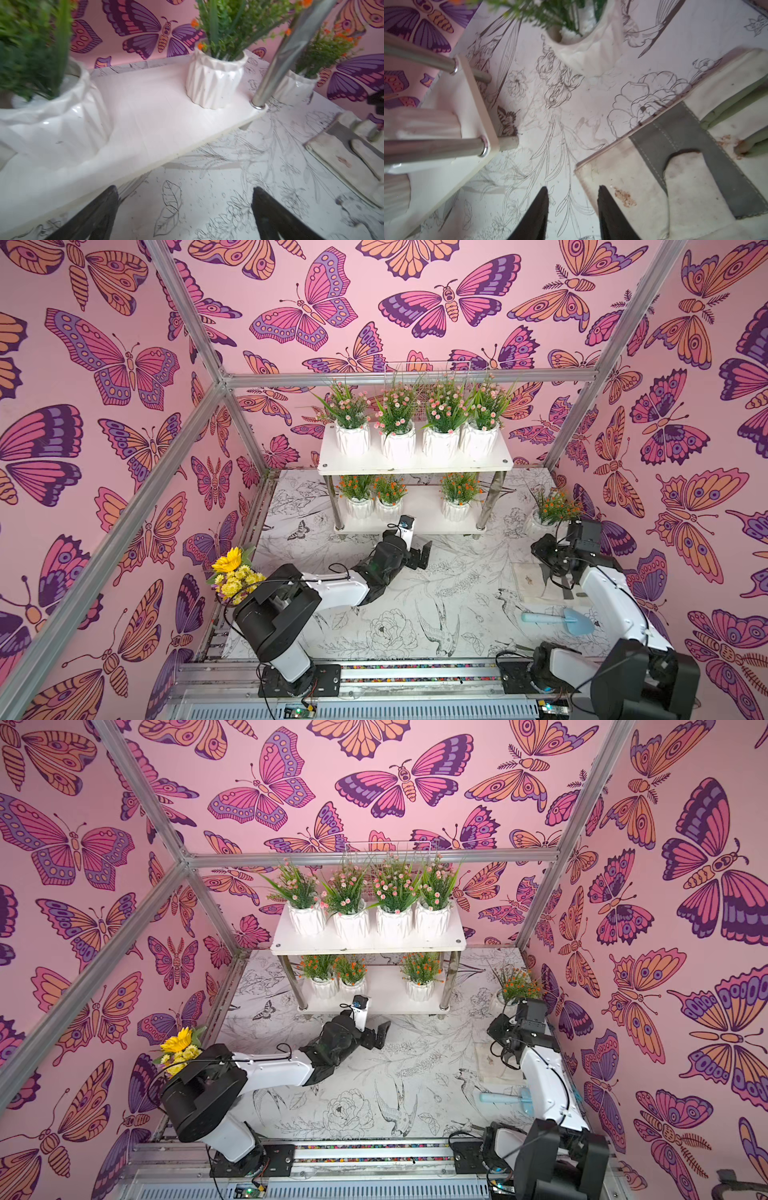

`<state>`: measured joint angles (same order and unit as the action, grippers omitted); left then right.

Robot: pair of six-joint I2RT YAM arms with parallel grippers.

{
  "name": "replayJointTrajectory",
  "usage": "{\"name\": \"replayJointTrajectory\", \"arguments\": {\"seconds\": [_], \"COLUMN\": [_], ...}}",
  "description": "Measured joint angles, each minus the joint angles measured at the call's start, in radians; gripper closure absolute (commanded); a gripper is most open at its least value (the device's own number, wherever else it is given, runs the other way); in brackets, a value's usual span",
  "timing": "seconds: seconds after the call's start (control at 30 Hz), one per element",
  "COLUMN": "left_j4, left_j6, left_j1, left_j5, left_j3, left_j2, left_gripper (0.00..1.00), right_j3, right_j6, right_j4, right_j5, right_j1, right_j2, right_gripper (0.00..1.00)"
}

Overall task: Place the baby's breath potted plants on the rack by color
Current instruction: Pick up the baby's breath potted plant from the center of the board.

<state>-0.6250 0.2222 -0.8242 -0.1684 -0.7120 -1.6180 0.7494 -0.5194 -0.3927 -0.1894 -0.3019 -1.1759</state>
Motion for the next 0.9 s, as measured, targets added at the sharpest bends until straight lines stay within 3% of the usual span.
{"name": "replayJointTrajectory", "arguments": {"seconds": [0.37, 0.9], "left_j4": [0.051, 0.059], "left_j6": [0.040, 0.061], "left_j1": [-0.049, -0.074], "left_j5": [0.124, 0.150], "left_j3": [0.029, 0.036], "left_j2": [0.060, 0.060], "left_gripper": [0.00, 0.00], "right_j3": [0.146, 0.261], "right_j6": [-0.033, -0.046], "right_j4": [0.074, 0.103], "right_j5": [-0.111, -0.179], "right_j1": [-0.178, -0.201], "right_j2": [-0.217, -0.387], "right_gripper": [0.58, 0.73]}}
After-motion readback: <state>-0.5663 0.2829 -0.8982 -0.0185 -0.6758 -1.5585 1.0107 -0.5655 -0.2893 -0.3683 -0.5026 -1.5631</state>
